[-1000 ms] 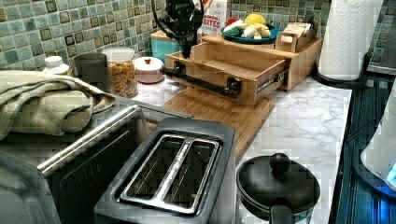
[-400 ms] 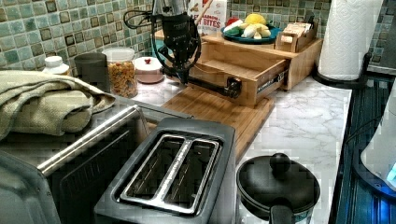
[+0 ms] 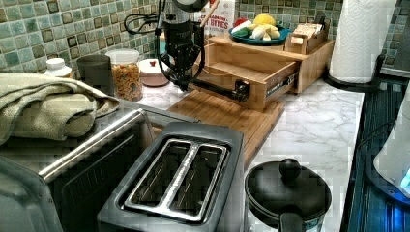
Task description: Close the drawer.
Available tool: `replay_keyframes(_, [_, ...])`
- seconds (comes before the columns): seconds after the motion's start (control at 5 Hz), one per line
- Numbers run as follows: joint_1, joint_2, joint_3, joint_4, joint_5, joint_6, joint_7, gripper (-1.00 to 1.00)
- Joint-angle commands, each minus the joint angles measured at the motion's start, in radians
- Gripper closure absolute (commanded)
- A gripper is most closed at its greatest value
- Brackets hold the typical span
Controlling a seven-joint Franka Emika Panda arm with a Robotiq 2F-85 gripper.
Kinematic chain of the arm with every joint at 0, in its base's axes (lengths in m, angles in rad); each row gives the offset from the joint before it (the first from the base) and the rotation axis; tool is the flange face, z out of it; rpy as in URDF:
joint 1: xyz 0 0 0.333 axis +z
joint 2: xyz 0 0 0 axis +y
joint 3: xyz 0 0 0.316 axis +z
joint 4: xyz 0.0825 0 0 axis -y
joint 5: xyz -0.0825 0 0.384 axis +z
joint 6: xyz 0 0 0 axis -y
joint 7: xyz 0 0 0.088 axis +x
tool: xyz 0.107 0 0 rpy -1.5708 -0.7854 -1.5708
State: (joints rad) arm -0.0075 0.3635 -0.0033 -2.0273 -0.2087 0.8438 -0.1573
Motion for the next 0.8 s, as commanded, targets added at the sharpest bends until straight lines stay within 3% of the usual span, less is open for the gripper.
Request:
replay_keyframes(0.2, [0.006, -0.01, 0.001, 0.05, -0.051, -0.139, -0.047, 1.0])
replay_keyframes(0.6, [-0.019, -0.063, -0.017, -0.058, -0.205, -0.01, -0.098, 1.0])
replay_keyframes(0.8, [-0.055, -0.065, -0.005, -0.059, -0.179, -0.018, -0.136, 1.0])
